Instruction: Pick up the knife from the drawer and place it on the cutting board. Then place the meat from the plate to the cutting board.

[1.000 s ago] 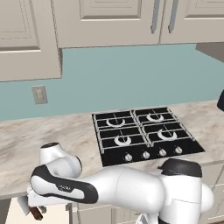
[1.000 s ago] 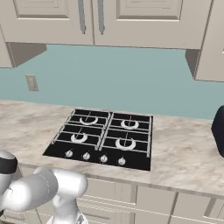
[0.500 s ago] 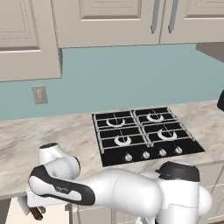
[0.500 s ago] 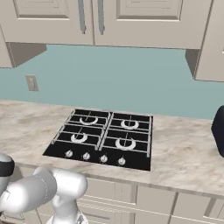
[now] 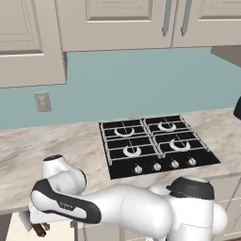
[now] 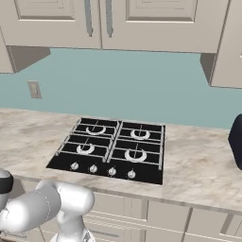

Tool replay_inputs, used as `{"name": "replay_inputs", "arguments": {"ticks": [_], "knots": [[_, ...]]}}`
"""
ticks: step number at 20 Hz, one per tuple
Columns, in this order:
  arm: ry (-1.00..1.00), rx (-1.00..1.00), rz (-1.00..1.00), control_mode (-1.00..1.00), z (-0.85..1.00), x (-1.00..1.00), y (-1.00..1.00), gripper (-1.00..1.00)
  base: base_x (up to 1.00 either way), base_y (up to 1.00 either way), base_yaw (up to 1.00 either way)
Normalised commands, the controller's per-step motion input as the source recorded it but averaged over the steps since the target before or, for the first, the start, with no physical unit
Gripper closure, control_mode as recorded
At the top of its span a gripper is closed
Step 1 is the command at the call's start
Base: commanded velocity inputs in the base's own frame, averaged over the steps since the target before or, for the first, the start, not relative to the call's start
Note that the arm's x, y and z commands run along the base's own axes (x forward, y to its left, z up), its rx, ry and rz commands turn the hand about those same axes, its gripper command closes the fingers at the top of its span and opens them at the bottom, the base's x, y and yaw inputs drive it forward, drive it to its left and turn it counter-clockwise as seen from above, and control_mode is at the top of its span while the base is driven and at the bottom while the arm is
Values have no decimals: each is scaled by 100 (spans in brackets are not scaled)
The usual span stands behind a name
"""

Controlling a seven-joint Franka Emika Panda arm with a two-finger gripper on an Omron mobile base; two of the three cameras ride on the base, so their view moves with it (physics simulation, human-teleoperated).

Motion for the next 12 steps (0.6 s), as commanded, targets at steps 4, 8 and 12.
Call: {"name": "replay_inputs", "arguments": {"ticks": [4,8,12], "knots": [[0,0,0,-100,-3,0,0,-100,0,0,0],[0,0,0,-100,-1,0,0,-100,0,0,0],[0,0,0,-100,0,0,0,-100,0,0,0]]}}
